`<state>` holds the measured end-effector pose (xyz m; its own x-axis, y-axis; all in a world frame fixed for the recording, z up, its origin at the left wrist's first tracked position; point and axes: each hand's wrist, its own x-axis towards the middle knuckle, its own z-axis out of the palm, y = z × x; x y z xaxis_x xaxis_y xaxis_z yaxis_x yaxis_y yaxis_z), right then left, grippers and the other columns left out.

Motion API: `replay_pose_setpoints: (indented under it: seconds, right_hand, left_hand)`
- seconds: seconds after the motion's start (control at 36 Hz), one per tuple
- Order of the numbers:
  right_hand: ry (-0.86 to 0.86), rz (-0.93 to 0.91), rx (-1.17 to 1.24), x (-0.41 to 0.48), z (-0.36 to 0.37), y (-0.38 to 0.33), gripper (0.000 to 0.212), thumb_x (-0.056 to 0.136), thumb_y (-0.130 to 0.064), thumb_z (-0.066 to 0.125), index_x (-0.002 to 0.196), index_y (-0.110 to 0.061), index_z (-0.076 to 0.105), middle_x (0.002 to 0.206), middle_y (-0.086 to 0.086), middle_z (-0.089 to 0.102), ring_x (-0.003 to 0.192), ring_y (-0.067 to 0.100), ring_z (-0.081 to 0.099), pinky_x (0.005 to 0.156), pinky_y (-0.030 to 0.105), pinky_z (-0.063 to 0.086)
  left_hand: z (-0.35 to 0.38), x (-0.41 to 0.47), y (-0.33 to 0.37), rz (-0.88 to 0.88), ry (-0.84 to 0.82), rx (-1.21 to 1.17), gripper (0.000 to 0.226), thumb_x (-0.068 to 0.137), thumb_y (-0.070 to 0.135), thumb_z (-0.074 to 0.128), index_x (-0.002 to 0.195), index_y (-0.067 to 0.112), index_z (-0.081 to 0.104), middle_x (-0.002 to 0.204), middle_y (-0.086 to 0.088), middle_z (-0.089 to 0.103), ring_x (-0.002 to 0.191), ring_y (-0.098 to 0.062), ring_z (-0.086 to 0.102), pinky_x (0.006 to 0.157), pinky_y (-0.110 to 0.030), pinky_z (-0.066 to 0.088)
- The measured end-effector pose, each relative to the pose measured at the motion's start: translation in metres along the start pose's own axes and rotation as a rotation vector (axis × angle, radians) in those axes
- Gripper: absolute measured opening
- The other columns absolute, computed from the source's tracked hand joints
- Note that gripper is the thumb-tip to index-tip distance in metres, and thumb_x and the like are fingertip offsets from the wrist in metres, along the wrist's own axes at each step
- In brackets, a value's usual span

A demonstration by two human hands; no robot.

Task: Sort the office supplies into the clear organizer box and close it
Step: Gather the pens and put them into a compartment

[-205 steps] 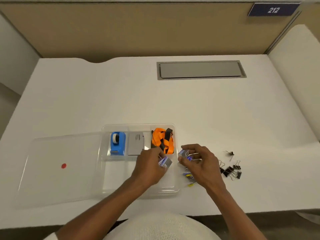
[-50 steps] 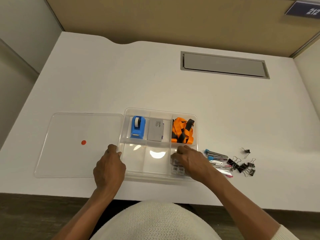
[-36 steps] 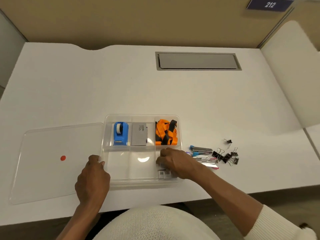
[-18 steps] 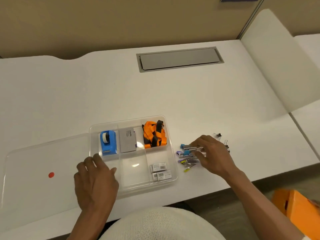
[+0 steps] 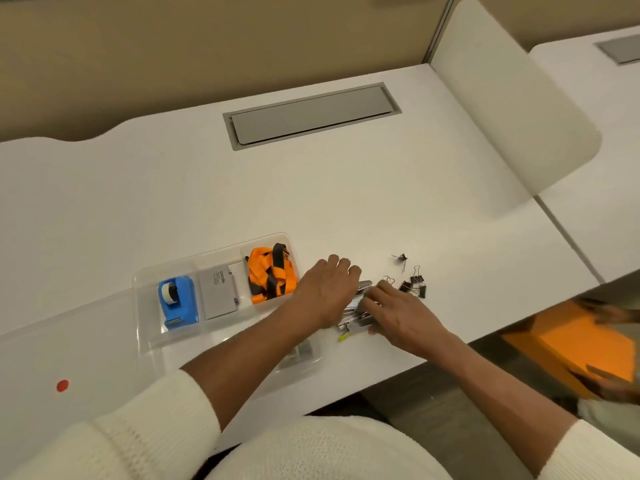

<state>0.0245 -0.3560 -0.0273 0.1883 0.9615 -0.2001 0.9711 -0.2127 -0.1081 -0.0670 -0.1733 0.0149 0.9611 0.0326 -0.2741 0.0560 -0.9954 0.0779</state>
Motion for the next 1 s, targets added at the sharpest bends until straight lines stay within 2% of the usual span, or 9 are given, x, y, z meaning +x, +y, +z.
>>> replay_pose_setpoints:
  seconds: [0.14, 0.28, 0.42, 0.53, 0.64, 0.78, 0.83, 0.94, 1.0]
  right_hand:
    - [0.063, -0.049, -0.022, -0.001, 0.006, 0.011, 0.019, 0.096, -0.030, 0.062, 0.111, -0.020, 0.057, 0.102, -0.001, 0.057, 0.095, 0.020, 0.047, 0.071, 0.035, 0.050]
    - [0.096, -0.081, 0.008, -0.002, 0.009, 0.011, 0.018, 0.099, -0.033, 0.058, 0.112, -0.021, 0.058, 0.101, -0.002, 0.058, 0.092, 0.020, 0.048, 0.070, 0.034, 0.047]
    - [0.116, -0.130, 0.026, -0.002, 0.008, 0.011, 0.018, 0.099, -0.029, 0.057, 0.114, -0.019, 0.060, 0.097, 0.000, 0.062, 0.090, 0.022, 0.052, 0.070, 0.034, 0.049]
    - [0.116, -0.147, -0.010, -0.008, 0.004, 0.011, 0.019, 0.101, -0.027, 0.052, 0.112, -0.017, 0.063, 0.096, 0.001, 0.063, 0.089, 0.023, 0.054, 0.070, 0.035, 0.049]
    - [0.155, -0.119, 0.023, -0.020, -0.007, 0.012, 0.019, 0.097, -0.031, 0.061, 0.110, -0.018, 0.066, 0.094, -0.001, 0.064, 0.090, 0.023, 0.059, 0.067, 0.036, 0.053]
    - [0.133, -0.039, 0.055, -0.045, -0.020, 0.012, 0.022, 0.090, -0.037, 0.070, 0.107, -0.023, 0.070, 0.094, -0.007, 0.065, 0.088, 0.018, 0.060, 0.060, 0.033, 0.054]
    - [0.132, 0.002, 0.083, -0.053, -0.025, 0.013, 0.024, 0.087, -0.039, 0.075, 0.106, -0.026, 0.071, 0.093, -0.010, 0.065, 0.089, 0.015, 0.061, 0.059, 0.030, 0.055]
    - [0.155, 0.126, 0.204, -0.066, -0.032, 0.018, 0.028, 0.081, -0.041, 0.083, 0.105, -0.033, 0.072, 0.091, -0.020, 0.061, 0.086, 0.007, 0.056, 0.052, 0.023, 0.050]
    - [0.165, 0.194, 0.274, -0.070, -0.036, 0.020, 0.028, 0.082, -0.044, 0.081, 0.107, -0.038, 0.070, 0.091, -0.025, 0.058, 0.085, 0.002, 0.052, 0.054, 0.022, 0.049]
  left_hand:
    - [0.011, 0.020, 0.005, 0.039, -0.148, -0.024, 0.063, 0.076, 0.015, 0.083, 0.129, 0.008, 0.050, 0.121, -0.013, 0.055, 0.108, -0.032, 0.058, 0.072, -0.037, 0.037]
    - [0.016, 0.030, -0.002, 0.029, -0.195, -0.140, 0.057, 0.071, 0.014, 0.085, 0.116, 0.013, 0.050, 0.108, -0.008, 0.055, 0.096, -0.029, 0.057, 0.064, -0.038, 0.038]
    - [0.010, 0.037, -0.012, -0.005, -0.236, -0.185, 0.055, 0.069, 0.013, 0.083, 0.115, 0.014, 0.053, 0.108, -0.008, 0.059, 0.094, -0.029, 0.058, 0.072, -0.041, 0.052]
    - [0.011, 0.040, -0.016, -0.015, -0.219, -0.171, 0.043, 0.079, 0.016, 0.075, 0.115, 0.013, 0.050, 0.111, -0.010, 0.056, 0.100, -0.029, 0.056, 0.069, -0.039, 0.045]
    - [0.016, 0.036, -0.009, 0.003, -0.180, -0.107, 0.053, 0.078, 0.023, 0.076, 0.121, 0.011, 0.048, 0.118, -0.011, 0.050, 0.107, -0.029, 0.051, 0.065, -0.038, 0.038]
    - [0.025, 0.030, 0.004, 0.020, -0.134, -0.028, 0.066, 0.070, 0.017, 0.085, 0.124, 0.008, 0.049, 0.122, -0.012, 0.051, 0.111, -0.029, 0.051, 0.059, -0.038, 0.042]
    - [0.025, 0.029, 0.008, 0.010, -0.119, -0.035, 0.062, 0.074, 0.018, 0.085, 0.124, 0.007, 0.051, 0.120, -0.012, 0.054, 0.109, -0.029, 0.054, 0.061, -0.038, 0.045]
    - [0.025, 0.026, 0.014, 0.020, -0.129, -0.097, 0.038, 0.078, 0.000, 0.073, 0.110, 0.005, 0.055, 0.106, -0.014, 0.061, 0.096, -0.032, 0.060, 0.062, -0.037, 0.044]
    - [0.026, 0.025, 0.016, 0.013, -0.117, -0.150, 0.032, 0.078, -0.003, 0.069, 0.106, 0.006, 0.056, 0.103, -0.015, 0.062, 0.091, -0.032, 0.060, 0.062, -0.036, 0.042]
